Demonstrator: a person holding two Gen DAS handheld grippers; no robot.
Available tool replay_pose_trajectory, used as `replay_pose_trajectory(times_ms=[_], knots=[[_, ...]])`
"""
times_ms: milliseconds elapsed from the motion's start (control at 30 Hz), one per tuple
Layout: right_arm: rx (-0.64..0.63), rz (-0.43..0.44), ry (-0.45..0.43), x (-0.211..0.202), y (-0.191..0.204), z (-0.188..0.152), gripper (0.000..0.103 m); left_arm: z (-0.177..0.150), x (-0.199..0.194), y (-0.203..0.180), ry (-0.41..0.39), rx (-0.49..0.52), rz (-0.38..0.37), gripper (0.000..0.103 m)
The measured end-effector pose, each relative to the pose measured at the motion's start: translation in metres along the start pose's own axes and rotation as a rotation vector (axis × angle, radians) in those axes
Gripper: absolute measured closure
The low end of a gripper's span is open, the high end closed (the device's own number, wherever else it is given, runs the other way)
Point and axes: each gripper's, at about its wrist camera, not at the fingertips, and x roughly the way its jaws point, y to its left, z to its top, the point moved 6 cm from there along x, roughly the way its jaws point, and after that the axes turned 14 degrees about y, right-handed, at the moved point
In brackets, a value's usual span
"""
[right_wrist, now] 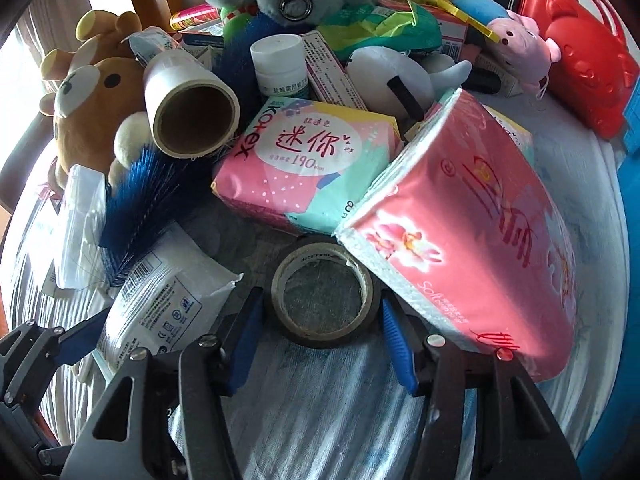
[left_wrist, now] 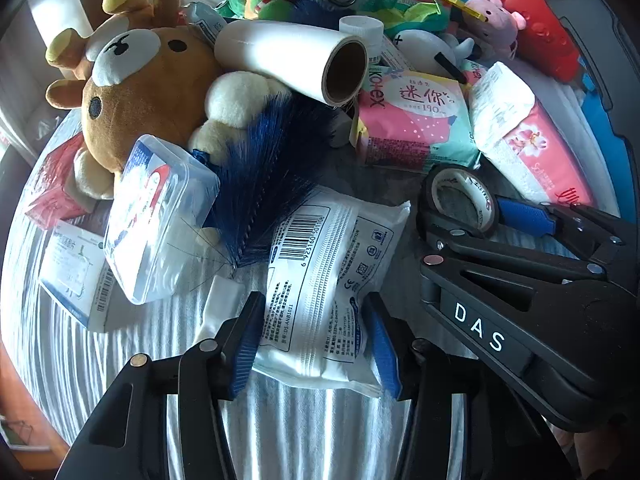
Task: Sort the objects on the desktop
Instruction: 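Grasp the white sealed packet with the left gripper while the right grasps the black tape roll, then lift the packet and tape roll and carry them over the blue bin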
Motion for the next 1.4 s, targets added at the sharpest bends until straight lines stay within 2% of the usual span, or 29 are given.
replay_pose_trajectory(times_ms=[233,567,700,733,1100,1233,1400], knots=[[0.004,0.013,-0.010,-0.019,0.005,-0.007,0.048,-0.009,-0.016,0.003,-0.016,0.000,0.000,0.061],[0.028,-0.015,-0.104,-0.073,0.009,-0.028,0.048,-0.021,-0.079,0.017,-0.160,-0.015,0.019,0.062],[0.016,-0.023,-0.164,-0.108,0.011,-0.033,0.048,-0.014,-0.105,0.025,-0.227,-0.030,0.024,0.062],[0.011,-0.025,-0.180,-0.117,0.013,-0.033,0.048,-0.008,-0.115,0.040,-0.244,-0.034,0.025,0.062],[-0.052,-0.058,-0.367,-0.220,0.054,-0.036,0.047,-0.027,-0.218,0.081,-0.436,-0.096,0.037,0.062],[-0.062,-0.085,-0.433,-0.261,0.066,-0.049,0.047,-0.035,-0.250,0.083,-0.499,-0.089,0.020,0.062],[-0.034,-0.138,-0.512,-0.310,0.063,-0.073,0.047,-0.045,-0.286,0.065,-0.574,-0.039,-0.016,0.062]])
